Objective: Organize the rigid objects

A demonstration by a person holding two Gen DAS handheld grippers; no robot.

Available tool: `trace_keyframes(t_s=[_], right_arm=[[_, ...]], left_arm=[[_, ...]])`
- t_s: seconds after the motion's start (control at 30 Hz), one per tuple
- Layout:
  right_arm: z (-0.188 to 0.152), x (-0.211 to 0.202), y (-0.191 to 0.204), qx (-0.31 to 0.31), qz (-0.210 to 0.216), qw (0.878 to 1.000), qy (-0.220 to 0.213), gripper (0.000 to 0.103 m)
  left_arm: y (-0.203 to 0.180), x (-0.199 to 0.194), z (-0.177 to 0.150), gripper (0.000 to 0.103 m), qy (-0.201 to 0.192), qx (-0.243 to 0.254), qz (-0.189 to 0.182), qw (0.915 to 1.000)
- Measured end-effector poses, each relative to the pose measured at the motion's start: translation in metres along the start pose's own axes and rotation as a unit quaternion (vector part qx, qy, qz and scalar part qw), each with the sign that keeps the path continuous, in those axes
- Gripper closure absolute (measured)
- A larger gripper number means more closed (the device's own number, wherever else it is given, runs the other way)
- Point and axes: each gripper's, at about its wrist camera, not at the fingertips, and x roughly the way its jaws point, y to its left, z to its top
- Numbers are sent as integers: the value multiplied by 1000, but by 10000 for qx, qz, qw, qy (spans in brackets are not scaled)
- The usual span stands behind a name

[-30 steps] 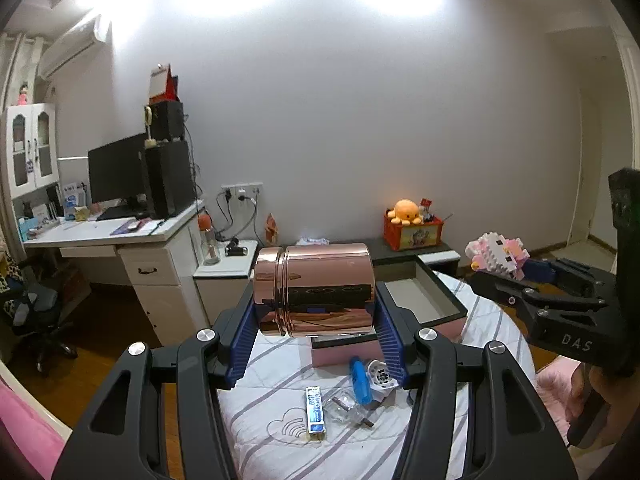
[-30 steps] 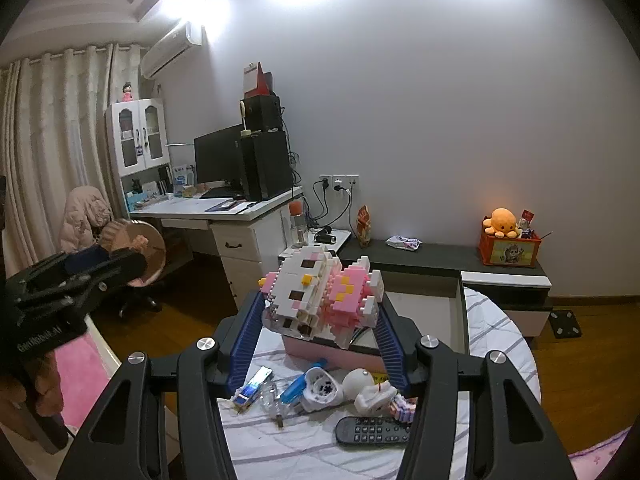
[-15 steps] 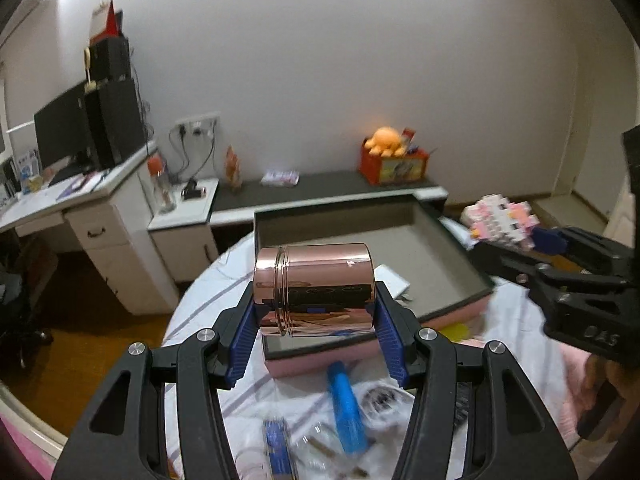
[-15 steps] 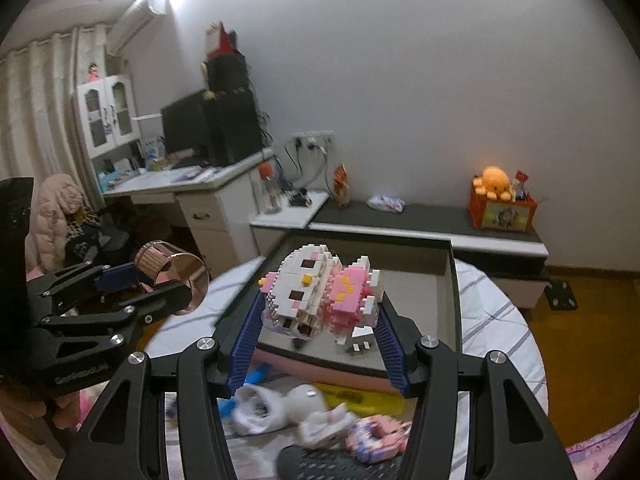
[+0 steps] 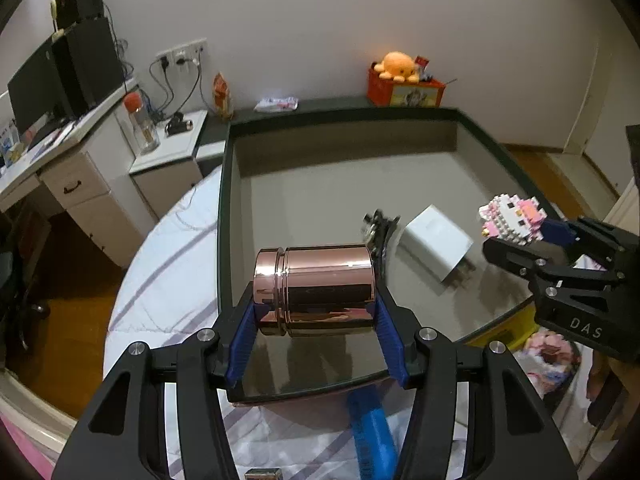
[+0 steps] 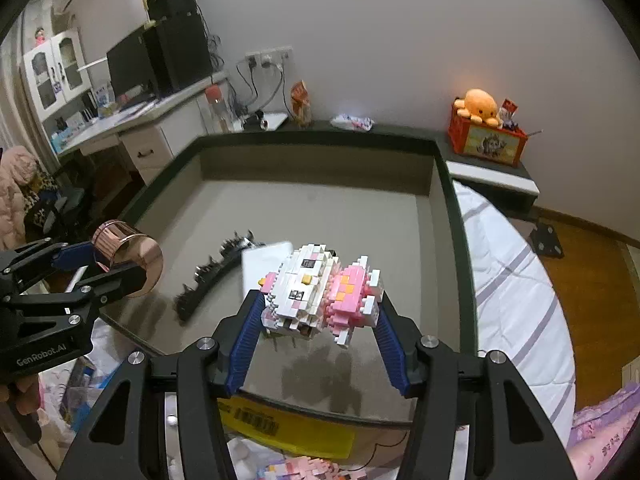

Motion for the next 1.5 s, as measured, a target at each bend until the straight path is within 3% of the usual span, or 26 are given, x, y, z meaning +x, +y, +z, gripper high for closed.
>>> trace_keyframes(t_s=[0.07,0.13,0.17,0.2,0.3,0.47,0.57,0.77,1.0,1.3,1.5], right_arm=[[-1,0,0,-49,-133,9999,-4,47],[-1,-3,0,-18,-100,9999,-41,46],[-2,-5,-1,-7,-94,9999,-45,37],[-2,-7,-1,-15,-115,9999,-50,22],[-5,-19,0,6,-115,9998,-134,20],[-7,-63,11,-30,-248,9978,-618,18],[-11,-101,24,-130,-367,9936,-1063,0],[-31,-172,53,-255,-625,9819,-1769,0],[-56,-234,83,-238,-520,9714,-2303,0],[-85,-290,106,-286,-589,9622,-2642,0],[-98,-315,114,-309,-634,9565,-2831,0]], left_arm=[[1,2,-1,46,-33,-18,20,10000],[-1,-4,-2,29,-87,-29,81,9999],[-1,-6,-3,27,-113,-37,20,9999],[-2,-11,-4,21,-155,-50,-24,9999],[-1,-26,-6,15,-303,-18,54,9995],[7,-70,-18,6,-664,-131,85,9977],[11,-106,-30,2,-1086,-146,417,9931],[22,-186,-58,0,-1821,-415,763,9794],[25,-261,-93,0,-2406,-590,852,9651],[11,-327,-129,0,-2924,-406,807,9520],[4,-349,-146,0,-3068,-305,816,9478]])
